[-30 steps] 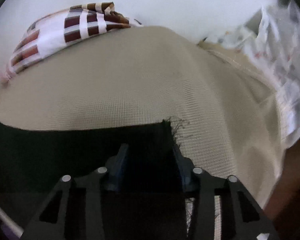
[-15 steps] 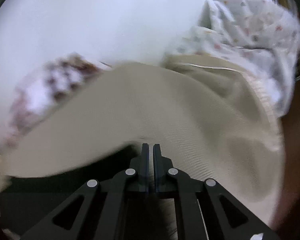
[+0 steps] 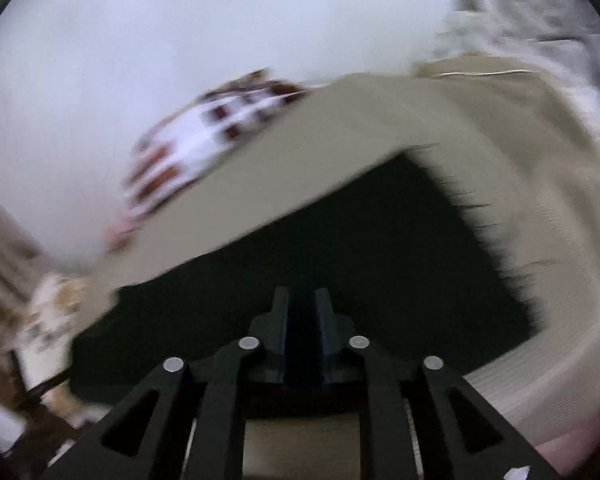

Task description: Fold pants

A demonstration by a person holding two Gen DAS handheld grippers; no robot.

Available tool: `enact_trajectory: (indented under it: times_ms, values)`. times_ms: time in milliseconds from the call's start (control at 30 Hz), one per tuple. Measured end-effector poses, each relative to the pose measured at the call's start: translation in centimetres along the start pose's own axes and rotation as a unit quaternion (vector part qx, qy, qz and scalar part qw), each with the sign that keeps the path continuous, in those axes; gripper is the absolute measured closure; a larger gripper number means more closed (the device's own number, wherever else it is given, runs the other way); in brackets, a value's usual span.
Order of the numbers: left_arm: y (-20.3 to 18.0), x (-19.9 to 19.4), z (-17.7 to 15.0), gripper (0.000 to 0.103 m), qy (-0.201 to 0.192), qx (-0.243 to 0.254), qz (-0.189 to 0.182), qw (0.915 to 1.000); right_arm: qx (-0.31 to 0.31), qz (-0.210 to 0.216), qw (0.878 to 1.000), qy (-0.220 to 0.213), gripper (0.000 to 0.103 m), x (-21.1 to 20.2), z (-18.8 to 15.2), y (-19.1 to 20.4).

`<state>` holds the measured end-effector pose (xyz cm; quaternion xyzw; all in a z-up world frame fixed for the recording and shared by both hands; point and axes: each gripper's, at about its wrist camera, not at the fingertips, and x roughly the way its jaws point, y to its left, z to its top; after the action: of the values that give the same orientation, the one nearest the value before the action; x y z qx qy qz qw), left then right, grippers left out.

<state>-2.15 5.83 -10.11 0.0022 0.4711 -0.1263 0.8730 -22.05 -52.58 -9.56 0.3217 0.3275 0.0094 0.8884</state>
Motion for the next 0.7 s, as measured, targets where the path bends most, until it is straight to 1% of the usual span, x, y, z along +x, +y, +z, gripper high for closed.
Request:
enact_trajectory:
  times_ms: [33,67,100,133,200,267,333,400,467,533,600,633,700]
  values:
    - [0.9,-0.7,0.0,0.001,-0.006,-0.012,0.001,0.9999,0.006,0.051,0.998,0.019,0.072,0.5,-0.4,1.5]
    - [1.8,-1.3,-0.2,0.001,-0.010,-0.024,0.004,0.9996,0.011,0.094,0.995,0.039,0.060,1.2,-0.9,3.1]
    - [2.7,-1.7,-0.4,0.001,-0.013,-0.035,0.009,0.9993,0.012,0.124,0.990,0.059,0.057,2.0,-1.3,4.7]
    - [3.9,-2.0,-0.7,0.001,-0.013,-0.048,0.017,0.9986,0.008,0.142,0.987,0.076,0.056,2.9,-1.9,6.3]
    - [6.4,-2.3,-1.6,0.001,0.000,-0.077,0.030,0.9966,-0.007,0.161,0.982,0.102,0.056,4.3,-2.5,9.2]
    - [8.6,-2.3,-2.4,0.002,0.019,-0.104,0.035,0.9938,-0.026,0.166,0.979,0.119,0.056,5.6,-3.1,11.6]
    - [11.5,-2.4,-3.5,0.002,0.033,-0.149,0.025,0.9880,-0.043,0.161,0.978,0.126,0.054,6.2,-3.6,13.1]
    - [13.5,-2.4,-4.6,0.006,0.046,-0.186,0.009,0.9815,-0.040,0.159,0.978,0.131,0.049,6.8,-3.1,13.6]
    - [15.3,-2.3,-5.6,0.013,0.058,-0.220,-0.004,0.9738,-0.024,0.164,0.976,0.138,0.048,7.5,-3.1,13.7]
    - [16.4,-1.9,-6.3,0.015,0.070,-0.252,-0.042,0.9643,-0.012,0.162,0.977,0.142,0.048,8.0,-4.4,14.0]
    - [16.5,-1.1,-6.5,0.016,0.084,-0.267,-0.085,0.9562,-0.001,0.161,0.976,0.144,0.048,8.6,-5.2,14.1]
    - [16.0,-0.6,-6.3,0.016,0.095,-0.264,-0.106,0.9538,0.003,0.161,0.976,0.145,0.048,8.9,-5.5,14.1]
    - [15.0,0.3,-5.8,0.016,0.113,-0.249,-0.124,0.9538,0.007,0.159,0.976,0.148,0.048,9.0,-6.2,13.9]
